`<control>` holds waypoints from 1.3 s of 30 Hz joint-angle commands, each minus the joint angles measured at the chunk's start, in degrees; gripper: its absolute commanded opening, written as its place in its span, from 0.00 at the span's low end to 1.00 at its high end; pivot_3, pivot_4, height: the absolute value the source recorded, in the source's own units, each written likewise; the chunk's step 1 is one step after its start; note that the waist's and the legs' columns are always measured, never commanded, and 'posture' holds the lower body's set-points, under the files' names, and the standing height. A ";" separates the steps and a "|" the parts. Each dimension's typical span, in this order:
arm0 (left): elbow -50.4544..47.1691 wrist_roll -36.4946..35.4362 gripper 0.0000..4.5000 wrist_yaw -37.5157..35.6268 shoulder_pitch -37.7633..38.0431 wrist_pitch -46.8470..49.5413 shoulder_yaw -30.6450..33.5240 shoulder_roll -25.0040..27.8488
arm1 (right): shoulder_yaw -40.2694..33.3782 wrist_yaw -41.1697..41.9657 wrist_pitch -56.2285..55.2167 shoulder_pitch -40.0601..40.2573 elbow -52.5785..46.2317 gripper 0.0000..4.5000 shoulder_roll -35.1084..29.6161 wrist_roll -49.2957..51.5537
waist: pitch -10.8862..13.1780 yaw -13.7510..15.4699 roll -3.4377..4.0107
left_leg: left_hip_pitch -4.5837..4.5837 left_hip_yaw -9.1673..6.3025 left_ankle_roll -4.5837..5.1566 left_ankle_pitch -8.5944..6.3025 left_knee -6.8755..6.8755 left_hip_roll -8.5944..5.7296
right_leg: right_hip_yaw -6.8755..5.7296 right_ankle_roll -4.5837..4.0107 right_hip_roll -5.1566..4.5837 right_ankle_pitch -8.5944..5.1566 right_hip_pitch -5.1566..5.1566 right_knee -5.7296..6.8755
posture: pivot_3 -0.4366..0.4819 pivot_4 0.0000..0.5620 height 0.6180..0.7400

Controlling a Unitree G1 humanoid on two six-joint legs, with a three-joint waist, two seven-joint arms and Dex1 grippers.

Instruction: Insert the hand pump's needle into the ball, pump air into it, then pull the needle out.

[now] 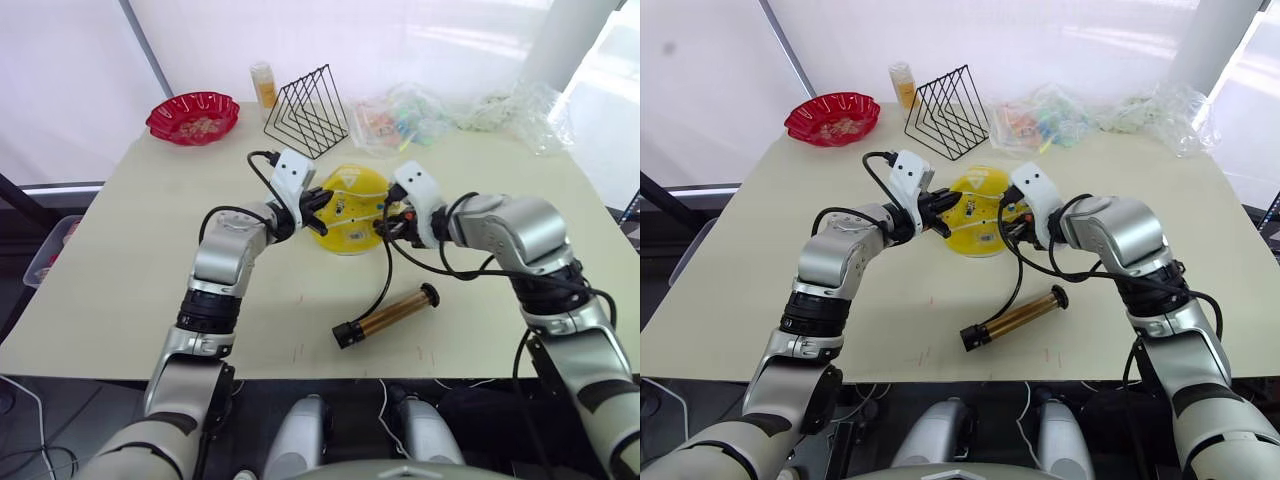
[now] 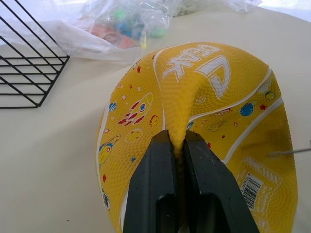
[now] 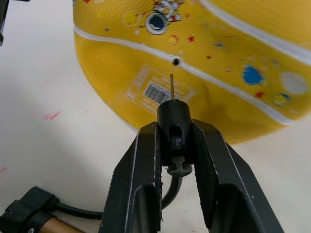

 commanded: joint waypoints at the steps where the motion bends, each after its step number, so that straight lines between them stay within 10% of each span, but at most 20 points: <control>1: -0.99 -0.17 0.00 -0.08 0.37 0.09 -0.95 -0.38 | 0.35 -0.10 0.54 -2.34 1.51 0.09 1.14 -0.57 | 0.00 0.08 0.00 | -0.01 -0.02 0.00 0.00 0.00 -0.02 | -0.01 0.00 -0.01 0.00 0.00 0.00 | 0.48 0.27 0.97; 39: -0.79 0.96 0.00 -0.45 1.09 -0.84 -2.01 -0.07 | -4.67 -4.11 -0.19 -6.80 11.24 0.09 5.99 -3.69 | 0.01 -0.33 0.02 | -0.02 -0.04 0.00 0.00 -0.04 -0.09 | -0.02 0.04 -0.05 0.02 -0.04 0.00 | 0.48 0.27 0.97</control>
